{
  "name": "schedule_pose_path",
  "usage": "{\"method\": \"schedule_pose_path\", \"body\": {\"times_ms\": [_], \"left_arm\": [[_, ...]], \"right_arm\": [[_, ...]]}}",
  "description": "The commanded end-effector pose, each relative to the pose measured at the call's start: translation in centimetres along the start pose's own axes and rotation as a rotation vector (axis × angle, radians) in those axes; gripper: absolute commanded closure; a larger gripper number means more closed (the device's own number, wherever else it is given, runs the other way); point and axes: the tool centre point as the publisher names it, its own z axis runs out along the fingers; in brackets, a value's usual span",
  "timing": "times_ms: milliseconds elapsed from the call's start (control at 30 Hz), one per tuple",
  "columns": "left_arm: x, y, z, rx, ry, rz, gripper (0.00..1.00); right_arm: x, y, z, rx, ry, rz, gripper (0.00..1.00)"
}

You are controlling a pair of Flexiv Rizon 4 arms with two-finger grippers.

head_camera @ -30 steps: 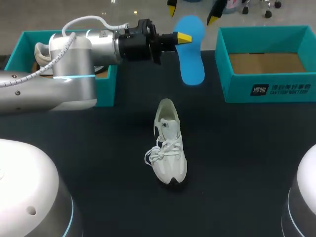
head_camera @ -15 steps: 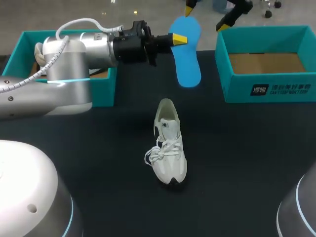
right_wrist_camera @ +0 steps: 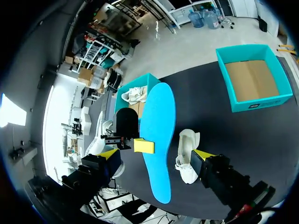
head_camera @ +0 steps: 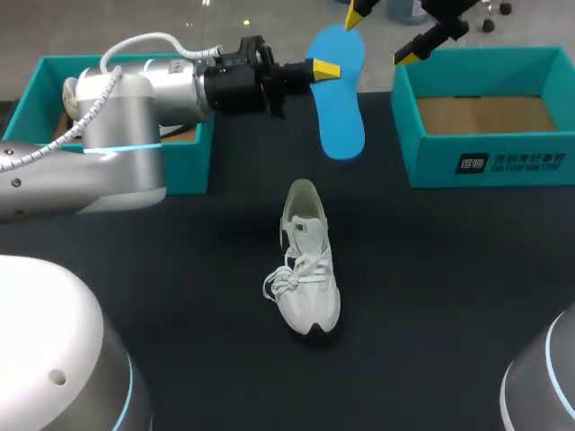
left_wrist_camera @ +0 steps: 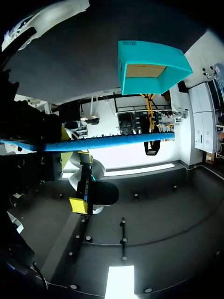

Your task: Take the shoe out of the shoebox, open the shoe tongue, remove and reinsert the insole, then place the shoe into the shoebox

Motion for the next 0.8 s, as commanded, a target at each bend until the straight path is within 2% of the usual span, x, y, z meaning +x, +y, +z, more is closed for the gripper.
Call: {"method": "schedule_pose_path", "body": {"times_ms": [33, 267, 400, 500, 667, 800], "left_arm": [[0.3, 0.3, -0.5, -0.007, 0.01, 0.001, 1.0], [0.5, 0.3, -0.6, -0.016, 0.023, -0.003, 1.0], [0.3, 0.1, -0.8, -0.013, 0.021, -0.008, 1.0], [0.3, 0.1, -0.8, -0.012, 0.02, -0.01, 1.0], [0.2, 0.1, -0.9, -0.011, 0.019, -0.012, 1.0], [0.2, 0.1, -0.9, -0.009, 0.019, -0.012, 1.0]], "right_arm": [[-2.2, -0.5, 0.8, -0.064, 0.308, 0.073, 0.0], [-3.2, -0.6, 0.8, -0.098, 0.514, 0.121, 0.0], [-3.0, -0.6, 0.5, -0.099, 0.581, 0.104, 0.0], [-2.7, -0.7, 0.5, -0.07, 0.621, 0.081, 0.0], [-2.0, -1.1, 0.3, 0.023, 0.682, 0.0, 0.0], [-2.0, -1.0, 0.3, 0.041, 0.648, -0.016, 0.0]]}}
